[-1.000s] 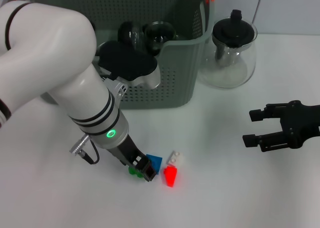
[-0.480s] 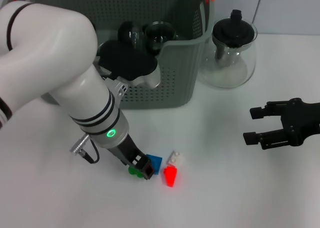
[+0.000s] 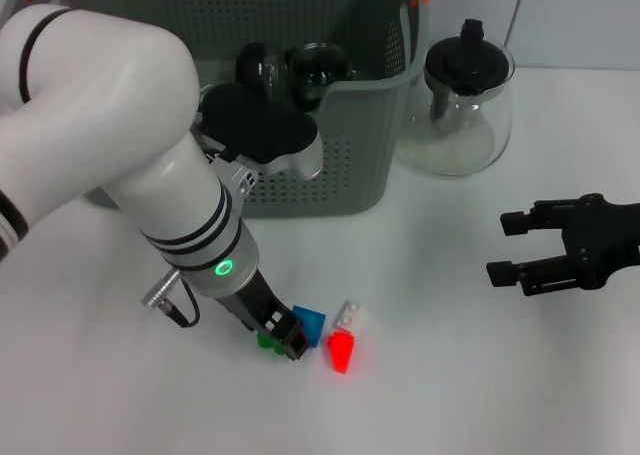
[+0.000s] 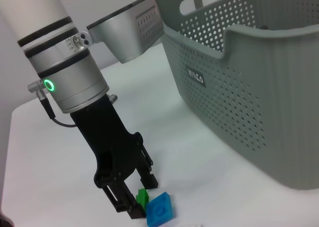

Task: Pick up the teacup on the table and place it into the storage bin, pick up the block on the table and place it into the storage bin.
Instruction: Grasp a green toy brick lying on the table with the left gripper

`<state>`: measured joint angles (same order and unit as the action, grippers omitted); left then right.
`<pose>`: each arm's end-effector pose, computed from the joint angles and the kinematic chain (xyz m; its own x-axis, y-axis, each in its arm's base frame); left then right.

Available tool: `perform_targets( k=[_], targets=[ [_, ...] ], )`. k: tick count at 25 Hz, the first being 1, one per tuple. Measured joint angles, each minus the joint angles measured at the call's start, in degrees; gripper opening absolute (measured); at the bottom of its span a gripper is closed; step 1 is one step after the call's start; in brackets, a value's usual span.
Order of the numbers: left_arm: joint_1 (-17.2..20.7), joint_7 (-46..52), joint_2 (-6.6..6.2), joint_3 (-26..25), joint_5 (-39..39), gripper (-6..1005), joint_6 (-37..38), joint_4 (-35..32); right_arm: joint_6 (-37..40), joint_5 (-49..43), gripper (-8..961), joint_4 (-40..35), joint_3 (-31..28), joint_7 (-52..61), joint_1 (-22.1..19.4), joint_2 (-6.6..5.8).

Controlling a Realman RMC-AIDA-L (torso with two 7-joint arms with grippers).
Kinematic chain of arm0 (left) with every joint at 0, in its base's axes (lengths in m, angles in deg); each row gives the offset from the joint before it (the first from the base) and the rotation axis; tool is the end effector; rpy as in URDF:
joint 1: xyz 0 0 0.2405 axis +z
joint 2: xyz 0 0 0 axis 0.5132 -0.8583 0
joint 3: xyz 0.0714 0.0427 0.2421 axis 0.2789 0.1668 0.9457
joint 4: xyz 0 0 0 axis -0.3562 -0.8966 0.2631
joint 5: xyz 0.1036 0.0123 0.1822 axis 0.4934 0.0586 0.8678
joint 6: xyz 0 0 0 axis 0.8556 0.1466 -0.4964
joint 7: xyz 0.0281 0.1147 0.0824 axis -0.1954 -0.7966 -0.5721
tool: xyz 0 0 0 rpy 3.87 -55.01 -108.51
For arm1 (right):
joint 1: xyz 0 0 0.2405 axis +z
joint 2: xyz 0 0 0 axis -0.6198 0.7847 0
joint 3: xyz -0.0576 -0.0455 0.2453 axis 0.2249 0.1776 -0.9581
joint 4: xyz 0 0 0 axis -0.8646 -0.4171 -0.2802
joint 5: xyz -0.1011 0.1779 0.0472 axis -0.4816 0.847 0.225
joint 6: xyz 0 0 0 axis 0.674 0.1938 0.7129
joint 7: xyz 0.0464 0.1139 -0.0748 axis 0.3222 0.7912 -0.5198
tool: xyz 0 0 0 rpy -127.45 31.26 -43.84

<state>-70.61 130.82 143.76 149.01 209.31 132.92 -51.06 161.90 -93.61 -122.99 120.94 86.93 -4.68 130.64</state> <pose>-0.1664 0.3319 -0.0885 0.5362 0.7976 -0.2763 0.6420 -0.5979 -0.4800 0.2603 0.3393 0.0322 0.8570 -0.4266 -0.2891 -0.4621 -0.8844 -0.0650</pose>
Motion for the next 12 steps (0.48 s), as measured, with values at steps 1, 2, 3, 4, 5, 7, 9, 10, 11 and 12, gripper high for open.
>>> perform_targets(
  k=[1, 2, 3, 4, 5, 7, 9, 10, 11, 12],
  targets=[
    [0.0, 0.0, 0.00, 0.0, 0.0, 612, 0.0, -0.1, 0.0, 0.0, 881, 0.0, 0.0, 0.0, 0.0, -0.02],
    [0.0, 0.0, 0.00, 0.0, 0.0, 610, 0.0, -0.2, 0.0, 0.0, 881, 0.0, 0.0, 0.0, -0.1, -0.05],
    [0.0, 0.0, 0.00, 0.0, 0.1, 609, 0.1, -0.2, 0.0, 0.0, 881, 0.0, 0.0, 0.0, -0.1, -0.07],
    [0.0, 0.0, 0.00, 0.0, 0.1, 608, 0.3, -0.2, 0.0, 0.1, 881, 0.0, 0.0, 0.0, -0.1, -0.07],
    [-0.1, 0.0, 0.00, 0.0, 0.1, 607, 0.4, -0.3, 0.0, 0.1, 881, 0.0, 0.0, 0.0, -0.1, -0.08],
    [-0.1, 0.0, 0.00, -0.1, 0.1, 604, 0.7, -0.5, 0.0, 0.1, 881, 0.0, 0.0, 0.0, -0.1, -0.08],
    [-0.1, 0.0, 0.00, -0.3, 0.1, 601, 1.0, -0.8, -0.1, 0.1, 881, 0.0, 0.0, 0.0, -0.1, -0.09],
    [-0.1, 0.0, 0.00, -0.3, 0.1, 600, 1.2, -0.9, -0.1, 0.1, 881, 0.0, 0.0, 0.0, -0.1, -0.09],
    [-0.1, 0.0, 0.00, -0.3, 0.1, 599, 1.3, -1.0, -0.1, 0.1, 881, 0.0, 0.0, 0.0, -0.1, -0.09],
    [-0.1, 0.0, 0.00, -0.3, 0.1, 597, 1.5, -1.0, -0.1, 0.1, 881, 0.0, 0.0, 0.0, -0.1, -0.08]
  ],
)
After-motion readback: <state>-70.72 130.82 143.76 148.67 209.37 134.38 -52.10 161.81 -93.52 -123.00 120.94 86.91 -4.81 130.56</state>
